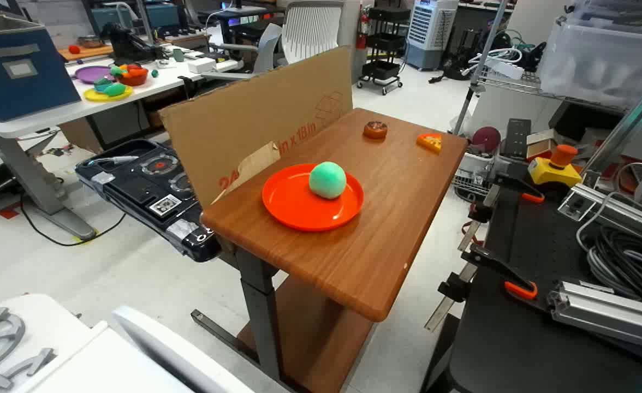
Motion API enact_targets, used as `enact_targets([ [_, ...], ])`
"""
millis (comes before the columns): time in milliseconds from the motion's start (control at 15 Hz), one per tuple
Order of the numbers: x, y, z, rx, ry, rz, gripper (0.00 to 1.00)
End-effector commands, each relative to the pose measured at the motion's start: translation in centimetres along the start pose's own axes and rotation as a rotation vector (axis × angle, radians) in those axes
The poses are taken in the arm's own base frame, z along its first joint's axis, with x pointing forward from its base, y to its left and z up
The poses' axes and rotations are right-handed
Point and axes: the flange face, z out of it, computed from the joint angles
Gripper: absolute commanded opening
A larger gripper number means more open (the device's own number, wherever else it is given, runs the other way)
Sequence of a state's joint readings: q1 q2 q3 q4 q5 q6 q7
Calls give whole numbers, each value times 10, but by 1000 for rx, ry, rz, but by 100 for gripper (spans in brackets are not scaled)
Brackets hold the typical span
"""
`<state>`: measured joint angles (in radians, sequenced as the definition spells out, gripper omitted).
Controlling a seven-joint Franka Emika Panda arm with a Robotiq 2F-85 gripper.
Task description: Move the doughnut plush toy
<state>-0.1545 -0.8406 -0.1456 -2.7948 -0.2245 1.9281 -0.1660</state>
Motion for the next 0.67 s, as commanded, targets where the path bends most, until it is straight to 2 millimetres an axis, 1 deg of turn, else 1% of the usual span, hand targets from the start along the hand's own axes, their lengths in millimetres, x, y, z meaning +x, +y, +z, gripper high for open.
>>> enact_targets([
  [0, 0, 0, -1, 0, -1, 0, 100],
  [467, 0, 0, -1, 0, -1, 0, 100],
  [600, 20, -2, 0, 4, -15, 50, 100],
])
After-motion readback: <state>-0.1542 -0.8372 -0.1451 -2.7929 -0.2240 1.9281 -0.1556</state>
